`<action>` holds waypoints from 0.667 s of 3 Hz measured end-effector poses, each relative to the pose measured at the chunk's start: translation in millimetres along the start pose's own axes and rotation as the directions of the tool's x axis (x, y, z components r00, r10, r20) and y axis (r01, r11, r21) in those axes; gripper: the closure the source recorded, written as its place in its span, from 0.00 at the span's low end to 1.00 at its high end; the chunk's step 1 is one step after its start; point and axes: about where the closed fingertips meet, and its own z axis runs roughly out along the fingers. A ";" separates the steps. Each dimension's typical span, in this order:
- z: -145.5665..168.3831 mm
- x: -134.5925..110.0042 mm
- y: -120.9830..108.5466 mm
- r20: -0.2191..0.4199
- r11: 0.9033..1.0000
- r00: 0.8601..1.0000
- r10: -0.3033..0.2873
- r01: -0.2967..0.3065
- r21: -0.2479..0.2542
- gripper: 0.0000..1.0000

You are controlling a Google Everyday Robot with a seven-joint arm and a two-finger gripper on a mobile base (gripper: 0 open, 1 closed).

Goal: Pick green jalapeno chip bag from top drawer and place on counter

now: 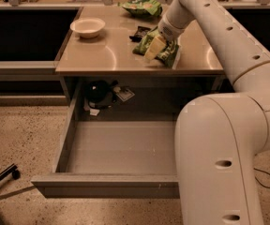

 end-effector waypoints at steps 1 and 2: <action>-0.2 -0.2 0.0 0.001 1.000 1.000 0.000 0.000 0.000 0.00; -5.0 -6.3 -1.3 0.018 1.000 1.000 0.011 -0.011 0.011 0.00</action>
Offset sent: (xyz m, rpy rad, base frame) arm 0.0001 0.0011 0.0249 0.0336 -0.0423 -0.0321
